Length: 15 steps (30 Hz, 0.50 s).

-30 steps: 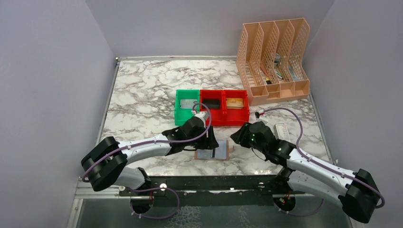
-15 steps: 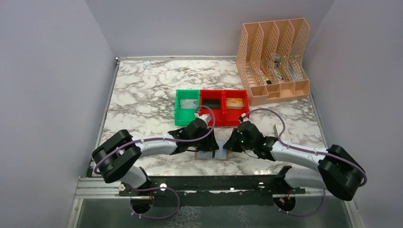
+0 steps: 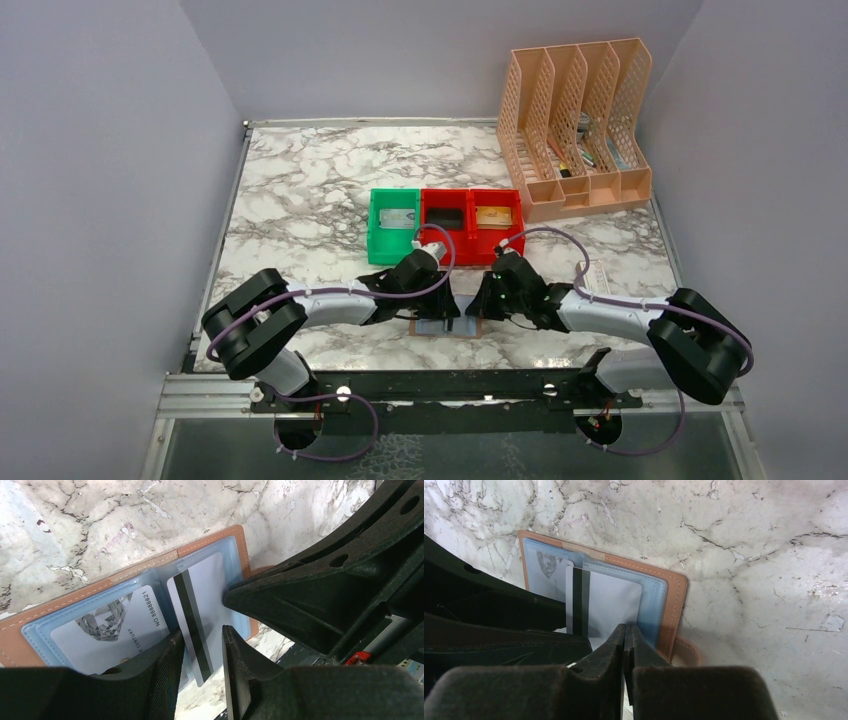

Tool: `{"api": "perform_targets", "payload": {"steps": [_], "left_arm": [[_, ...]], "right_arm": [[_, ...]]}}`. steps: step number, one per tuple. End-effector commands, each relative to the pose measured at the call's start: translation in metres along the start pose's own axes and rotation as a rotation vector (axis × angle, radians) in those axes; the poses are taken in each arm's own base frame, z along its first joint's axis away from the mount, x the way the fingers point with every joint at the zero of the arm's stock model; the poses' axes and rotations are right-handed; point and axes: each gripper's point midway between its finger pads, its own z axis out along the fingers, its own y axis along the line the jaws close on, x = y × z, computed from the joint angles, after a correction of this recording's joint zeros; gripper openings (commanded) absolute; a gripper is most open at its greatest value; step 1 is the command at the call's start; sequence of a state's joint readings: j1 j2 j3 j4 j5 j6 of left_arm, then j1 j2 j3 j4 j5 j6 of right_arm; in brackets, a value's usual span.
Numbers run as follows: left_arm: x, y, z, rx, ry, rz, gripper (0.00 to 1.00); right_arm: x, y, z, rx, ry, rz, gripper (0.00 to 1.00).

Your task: Take the credit cards out of the card holder

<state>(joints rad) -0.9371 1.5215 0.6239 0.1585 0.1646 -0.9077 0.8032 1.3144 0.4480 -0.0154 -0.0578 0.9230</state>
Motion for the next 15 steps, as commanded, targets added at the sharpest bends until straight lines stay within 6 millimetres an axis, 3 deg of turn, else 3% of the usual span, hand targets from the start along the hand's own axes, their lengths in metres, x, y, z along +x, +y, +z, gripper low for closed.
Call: {"api": "perform_targets", "payload": {"steps": [1, 6, 15], "left_arm": [[0.003, -0.008, 0.002, 0.048, 0.01, 0.001, 0.35], [0.003, -0.007, 0.002, 0.036, 0.018, 0.003, 0.35], [-0.005, -0.004, -0.002, -0.019, 0.002, 0.038, 0.41]], "right_arm": [[0.005, -0.018, 0.001, 0.07, 0.001, -0.004, 0.05], [0.001, -0.016, -0.003, 0.059, -0.018, -0.018, 0.08], [-0.019, 0.011, -0.017, -0.05, -0.091, -0.083, 0.24]]}}
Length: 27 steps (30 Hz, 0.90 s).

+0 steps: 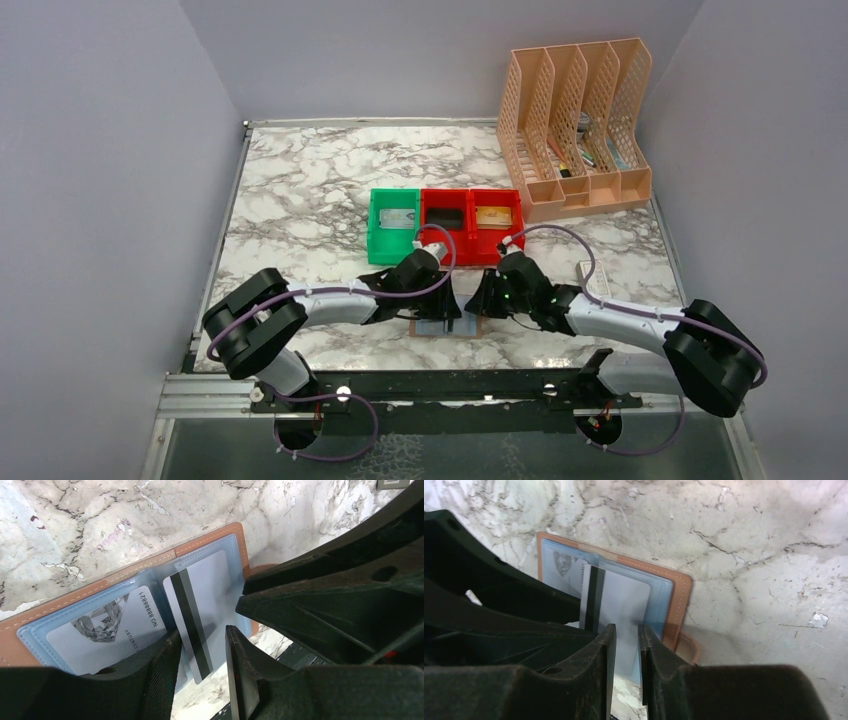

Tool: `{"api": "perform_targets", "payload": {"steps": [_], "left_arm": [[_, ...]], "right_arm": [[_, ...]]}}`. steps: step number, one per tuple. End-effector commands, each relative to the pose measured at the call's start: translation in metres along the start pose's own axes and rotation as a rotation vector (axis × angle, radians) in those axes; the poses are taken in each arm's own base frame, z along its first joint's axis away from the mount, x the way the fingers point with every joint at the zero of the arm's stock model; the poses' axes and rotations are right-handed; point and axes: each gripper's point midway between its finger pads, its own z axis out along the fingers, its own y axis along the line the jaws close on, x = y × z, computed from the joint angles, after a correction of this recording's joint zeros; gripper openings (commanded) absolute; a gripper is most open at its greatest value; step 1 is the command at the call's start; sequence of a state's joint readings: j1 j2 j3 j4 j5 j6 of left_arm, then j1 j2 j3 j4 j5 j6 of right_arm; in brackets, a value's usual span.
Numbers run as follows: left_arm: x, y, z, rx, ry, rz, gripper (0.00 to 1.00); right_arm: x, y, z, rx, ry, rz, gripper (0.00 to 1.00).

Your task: Take the credit cards out of the card holder

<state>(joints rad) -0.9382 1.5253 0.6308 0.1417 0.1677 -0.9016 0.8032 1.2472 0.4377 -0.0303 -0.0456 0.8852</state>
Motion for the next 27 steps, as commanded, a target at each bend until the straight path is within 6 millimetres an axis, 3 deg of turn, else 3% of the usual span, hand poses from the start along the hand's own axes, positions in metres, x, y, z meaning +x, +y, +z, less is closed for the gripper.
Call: {"api": "perform_targets", "payload": {"steps": [1, 12, 22, 27], "left_arm": [[-0.007, -0.005, -0.003, -0.011, -0.012, 0.034, 0.4], [-0.008, 0.0, -0.006, -0.045, -0.011, 0.054, 0.41], [-0.008, -0.003, -0.008, -0.033, -0.009, 0.055, 0.41], [-0.006, 0.001, -0.012, -0.047, -0.006, 0.062, 0.42]], "right_arm": [[-0.014, 0.009, -0.009, -0.033, -0.059, -0.049, 0.25], [-0.021, 0.015, -0.014, -0.052, -0.09, -0.028, 0.38], [-0.01, 0.022, -0.012, -0.097, -0.033, -0.023, 0.36], [-0.005, 0.018, -0.007, -0.077, -0.008, -0.003, 0.29]]}}
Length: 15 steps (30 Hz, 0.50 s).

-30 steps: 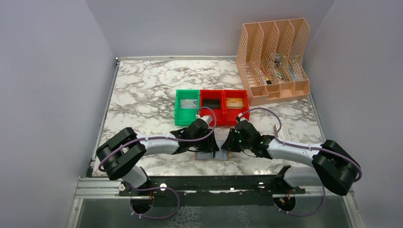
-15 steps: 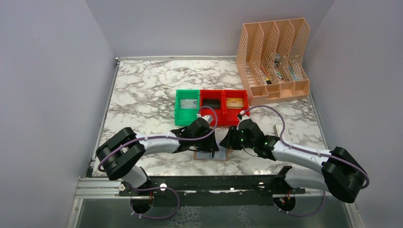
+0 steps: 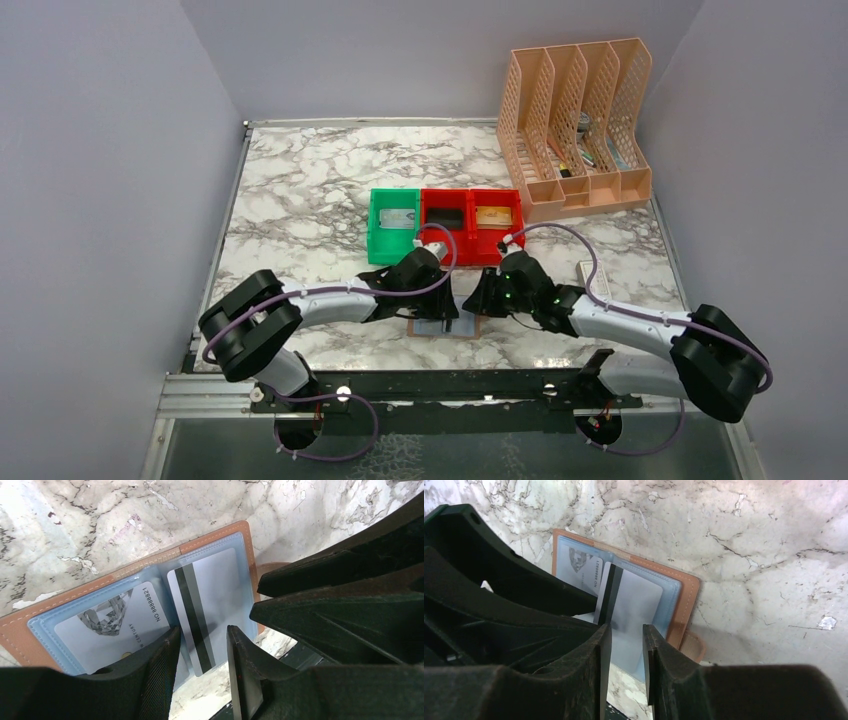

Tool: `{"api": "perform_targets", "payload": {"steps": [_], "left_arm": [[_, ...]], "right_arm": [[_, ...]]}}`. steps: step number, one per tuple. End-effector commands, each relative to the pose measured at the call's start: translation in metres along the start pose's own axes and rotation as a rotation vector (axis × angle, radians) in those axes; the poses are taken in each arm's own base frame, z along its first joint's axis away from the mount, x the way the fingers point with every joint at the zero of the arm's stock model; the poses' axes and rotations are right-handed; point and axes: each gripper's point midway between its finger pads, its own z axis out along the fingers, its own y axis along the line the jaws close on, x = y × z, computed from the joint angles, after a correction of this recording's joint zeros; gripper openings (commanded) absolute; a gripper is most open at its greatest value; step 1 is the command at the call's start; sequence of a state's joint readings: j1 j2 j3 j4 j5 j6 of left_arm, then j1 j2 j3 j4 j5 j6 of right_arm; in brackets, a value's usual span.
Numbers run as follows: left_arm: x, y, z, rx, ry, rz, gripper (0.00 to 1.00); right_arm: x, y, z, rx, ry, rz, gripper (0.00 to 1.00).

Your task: Take the credit cards out of the card holder

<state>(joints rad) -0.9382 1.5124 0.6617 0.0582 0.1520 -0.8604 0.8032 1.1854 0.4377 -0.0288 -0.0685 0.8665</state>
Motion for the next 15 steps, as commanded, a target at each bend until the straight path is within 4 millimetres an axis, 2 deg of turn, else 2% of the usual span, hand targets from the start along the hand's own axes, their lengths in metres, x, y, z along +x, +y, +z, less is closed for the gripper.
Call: {"api": "perform_targets", "payload": {"steps": [1, 7, 15], "left_arm": [[-0.005, -0.002, -0.009, -0.009, -0.021, 0.028, 0.42], [-0.006, -0.004, -0.01, -0.003, -0.028, 0.029, 0.41], [-0.003, -0.005, -0.008, 0.005, -0.002, 0.037, 0.37]], "right_arm": [[0.004, 0.001, 0.004, -0.004, 0.024, 0.024, 0.28], [0.009, -0.008, 0.006, 0.039, 0.038, 0.04, 0.22], [0.013, -0.01, 0.006, 0.033, 0.05, 0.04, 0.15]]}}
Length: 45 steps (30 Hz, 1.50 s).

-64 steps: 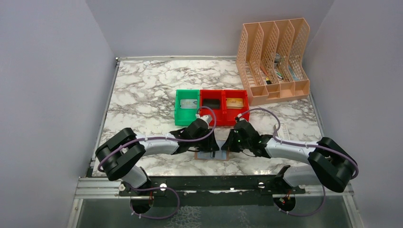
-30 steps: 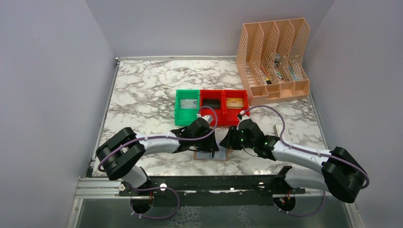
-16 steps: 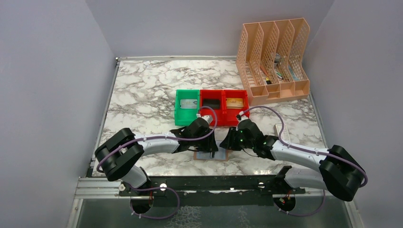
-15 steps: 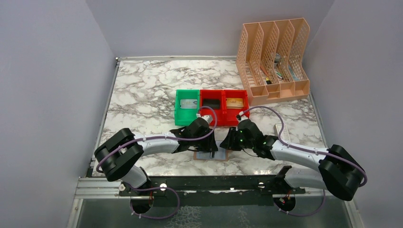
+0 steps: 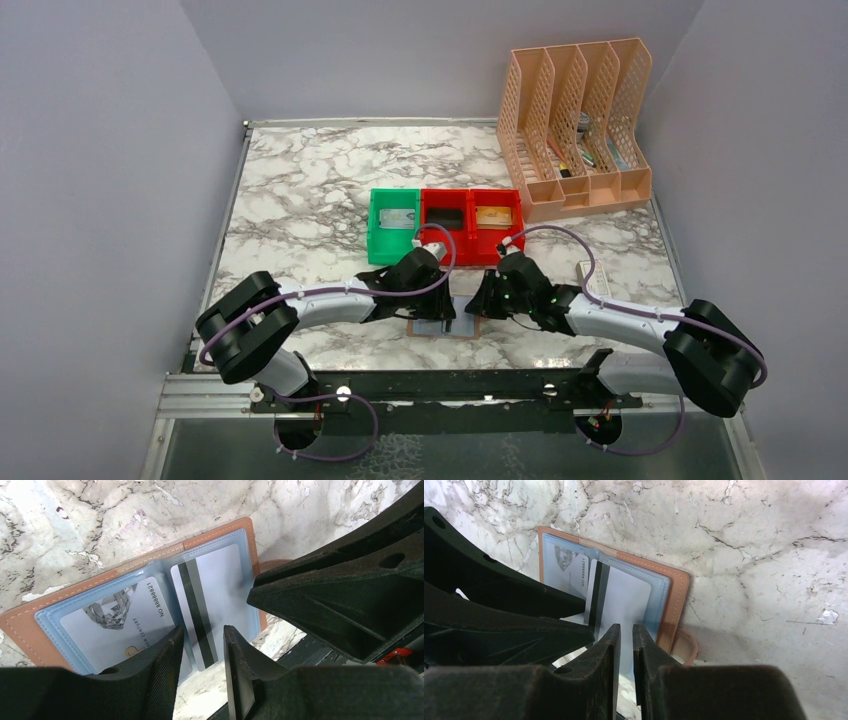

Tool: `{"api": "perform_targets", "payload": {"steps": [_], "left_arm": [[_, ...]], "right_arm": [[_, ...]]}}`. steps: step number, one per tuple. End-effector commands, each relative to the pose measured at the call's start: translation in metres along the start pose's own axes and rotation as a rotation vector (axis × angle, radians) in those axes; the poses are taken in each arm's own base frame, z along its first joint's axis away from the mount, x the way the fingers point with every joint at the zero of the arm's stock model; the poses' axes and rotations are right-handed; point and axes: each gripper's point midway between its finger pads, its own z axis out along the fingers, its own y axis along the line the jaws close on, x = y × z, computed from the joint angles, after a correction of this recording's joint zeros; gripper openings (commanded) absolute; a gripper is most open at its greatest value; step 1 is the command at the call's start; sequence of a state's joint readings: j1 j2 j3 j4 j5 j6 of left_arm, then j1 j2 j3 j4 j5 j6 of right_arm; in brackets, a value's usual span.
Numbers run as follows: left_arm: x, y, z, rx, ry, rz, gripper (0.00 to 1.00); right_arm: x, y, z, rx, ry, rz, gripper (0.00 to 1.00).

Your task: Take the credit cards out of the card holder

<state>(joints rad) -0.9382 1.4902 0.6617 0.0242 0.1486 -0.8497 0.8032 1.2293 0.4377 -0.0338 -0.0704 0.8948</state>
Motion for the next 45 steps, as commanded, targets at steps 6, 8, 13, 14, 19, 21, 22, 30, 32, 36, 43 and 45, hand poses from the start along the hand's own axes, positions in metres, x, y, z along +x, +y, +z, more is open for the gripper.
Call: {"api": "perform_targets", "payload": {"steps": [6, 8, 13, 14, 19, 21, 22, 30, 32, 36, 43, 45], "left_arm": [[-0.002, -0.006, -0.001, 0.012, 0.008, 0.032, 0.32], [-0.003, -0.006, -0.002, 0.01, 0.009, 0.037, 0.3], [-0.002, -0.005, -0.001, -0.005, 0.02, 0.052, 0.24], [-0.002, -0.005, -0.001, -0.005, 0.023, 0.052, 0.24], [0.0, -0.004, 0.003, -0.005, 0.037, 0.049, 0.22], [0.0, -0.004, 0.004, -0.005, 0.037, 0.046, 0.2], [0.0, -0.004, 0.004, -0.005, 0.036, 0.041, 0.2], [-0.001, -0.003, 0.004, -0.01, 0.023, 0.021, 0.14], [-0.001, -0.003, 0.004, -0.008, 0.021, 0.02, 0.12], [-0.002, -0.007, 0.004, 0.014, 0.016, 0.017, 0.0], [-0.003, -0.005, 0.003, -0.002, 0.002, -0.011, 0.0], [-0.004, 0.0, 0.001, -0.031, -0.005, -0.015, 0.0]], "right_arm": [[0.013, -0.009, 0.006, 0.019, 0.056, 0.002, 0.14], [0.015, -0.011, 0.007, 0.029, 0.061, 0.001, 0.13], [0.016, -0.016, 0.008, 0.048, 0.065, 0.0, 0.13], [0.017, -0.016, 0.008, 0.049, 0.065, 0.0, 0.13], [0.019, -0.02, 0.009, 0.063, 0.069, 0.004, 0.12], [0.019, -0.022, 0.01, 0.067, 0.068, 0.007, 0.12], [0.02, -0.022, 0.01, 0.069, 0.069, 0.009, 0.12], [0.021, -0.026, 0.01, 0.081, 0.07, 0.01, 0.12], [0.022, -0.026, 0.01, 0.082, 0.069, 0.012, 0.12], [0.023, -0.028, 0.011, 0.086, 0.07, 0.013, 0.11], [0.024, -0.032, 0.013, 0.098, 0.072, 0.013, 0.11], [0.025, -0.034, 0.013, 0.109, 0.073, 0.014, 0.11]]}}
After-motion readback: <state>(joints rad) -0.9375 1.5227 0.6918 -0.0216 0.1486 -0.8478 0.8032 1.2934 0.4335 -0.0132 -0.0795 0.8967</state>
